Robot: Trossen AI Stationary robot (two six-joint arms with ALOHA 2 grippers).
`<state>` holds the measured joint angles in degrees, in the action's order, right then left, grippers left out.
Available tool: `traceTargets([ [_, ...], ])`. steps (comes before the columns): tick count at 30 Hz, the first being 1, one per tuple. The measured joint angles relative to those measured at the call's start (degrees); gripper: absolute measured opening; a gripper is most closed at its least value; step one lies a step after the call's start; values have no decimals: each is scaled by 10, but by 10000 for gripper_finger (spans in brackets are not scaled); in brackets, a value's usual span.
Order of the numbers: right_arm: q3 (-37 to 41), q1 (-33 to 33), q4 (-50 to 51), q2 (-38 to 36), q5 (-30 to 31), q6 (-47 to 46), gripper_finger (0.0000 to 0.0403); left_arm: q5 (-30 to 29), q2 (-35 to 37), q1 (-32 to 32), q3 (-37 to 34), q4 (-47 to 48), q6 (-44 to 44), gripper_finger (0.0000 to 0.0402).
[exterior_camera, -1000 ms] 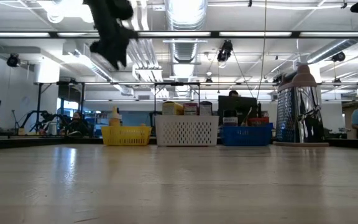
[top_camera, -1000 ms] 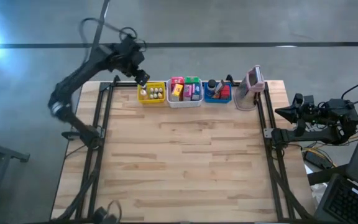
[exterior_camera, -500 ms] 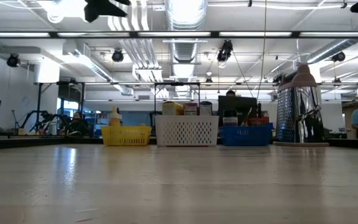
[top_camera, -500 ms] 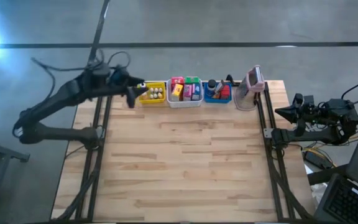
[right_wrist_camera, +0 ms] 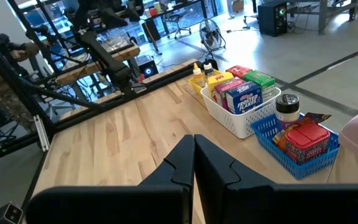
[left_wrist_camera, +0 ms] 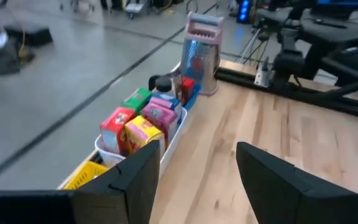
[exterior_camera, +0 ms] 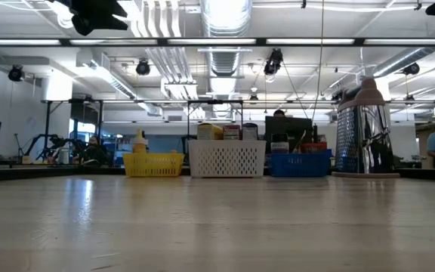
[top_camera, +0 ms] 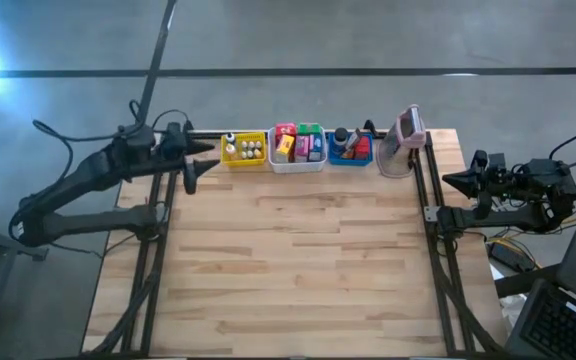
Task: Pick & Place Kitchen Items
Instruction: Return to Home Position
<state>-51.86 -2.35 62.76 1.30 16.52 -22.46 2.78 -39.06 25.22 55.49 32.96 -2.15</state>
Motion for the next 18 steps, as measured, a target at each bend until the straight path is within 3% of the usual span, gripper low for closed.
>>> traceTargets([
  [9,0,0,0,0,0,0,8,11,149,-127,-192,-185,101,218],
  [13,0,0,0,0,0,0,8,27,211,-176,-258,-196,71,218],
  [18,0,0,0,0,0,0,8,26,305,-188,-343,-194,34,218],
])
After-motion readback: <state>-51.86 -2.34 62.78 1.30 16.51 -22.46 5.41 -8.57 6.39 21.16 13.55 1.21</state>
